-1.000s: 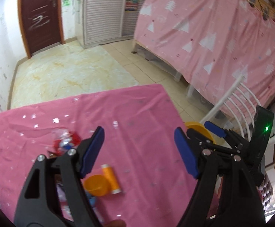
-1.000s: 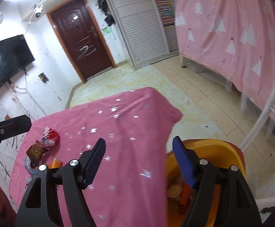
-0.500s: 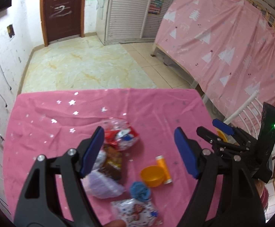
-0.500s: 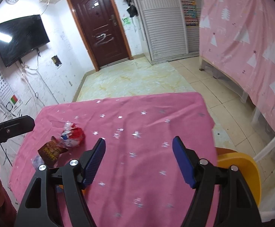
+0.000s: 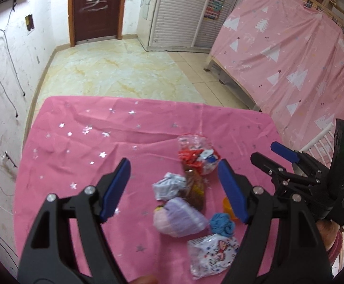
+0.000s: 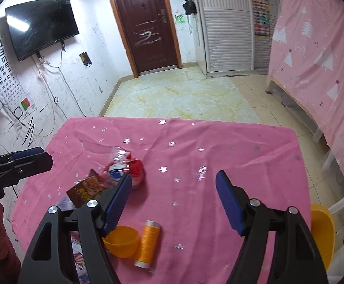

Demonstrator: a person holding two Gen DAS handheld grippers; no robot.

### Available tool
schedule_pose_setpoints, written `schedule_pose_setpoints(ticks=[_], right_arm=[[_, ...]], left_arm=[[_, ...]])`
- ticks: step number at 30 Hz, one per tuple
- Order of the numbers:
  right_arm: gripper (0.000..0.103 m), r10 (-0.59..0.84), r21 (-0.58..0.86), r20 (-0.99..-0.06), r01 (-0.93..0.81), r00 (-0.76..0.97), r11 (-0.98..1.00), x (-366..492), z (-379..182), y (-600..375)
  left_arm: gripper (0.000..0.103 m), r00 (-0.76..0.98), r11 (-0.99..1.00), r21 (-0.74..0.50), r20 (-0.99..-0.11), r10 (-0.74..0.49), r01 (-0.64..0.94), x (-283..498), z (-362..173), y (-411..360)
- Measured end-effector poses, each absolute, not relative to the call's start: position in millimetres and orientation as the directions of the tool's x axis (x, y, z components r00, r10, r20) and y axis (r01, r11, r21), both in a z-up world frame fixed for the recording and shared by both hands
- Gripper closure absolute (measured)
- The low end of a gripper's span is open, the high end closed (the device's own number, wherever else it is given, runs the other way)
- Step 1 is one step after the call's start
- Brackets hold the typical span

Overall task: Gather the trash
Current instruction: 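Move both open tools back over the remaining items on the table, then grasp the red-and-white plastic bag with the right tool while the left tool grasps the purple plush ball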

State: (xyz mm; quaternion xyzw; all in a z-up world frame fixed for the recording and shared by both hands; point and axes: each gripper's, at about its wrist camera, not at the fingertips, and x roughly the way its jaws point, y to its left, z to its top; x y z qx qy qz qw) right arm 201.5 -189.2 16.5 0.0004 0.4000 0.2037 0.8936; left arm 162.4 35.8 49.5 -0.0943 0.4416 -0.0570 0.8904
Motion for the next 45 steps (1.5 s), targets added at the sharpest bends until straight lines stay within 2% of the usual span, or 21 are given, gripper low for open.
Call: schedule_pose_setpoints(ticks=[19,30,41,45], right_arm=[[0.034,0.373,0.128,-0.749,-0.433,0.547,0.892,210.1,8.3,-128.8],[0.033,0.42,0.191,-0.762,-0.448,0.492,0.873,228.1,-4.0,-110.5],[0.033,0.426,0.183,-0.776,-0.48,0.466,0.858,236.8,-18.0,-96.8],[0.033,0.414,0.169,-0.779,-0.477,0.471,0.863,238.1,-21.4,-96.5]], left_arm=[[0.03,0.558,0.972,-0.235,-0.804,-0.205,0.018,152.1,25.2,55.6],[0.03,0.5,0.954,-0.261,-0.813,-0.299,0.147,137.5,4.5,35.6],[0.03,0.503,0.969,-0.173,-0.83,-0.24,0.178,138.3,-18.1,12.8],[0.055,0.493,0.964,-0.2,-0.83,-0.261,0.173,138.0,-24.2,12.0]])
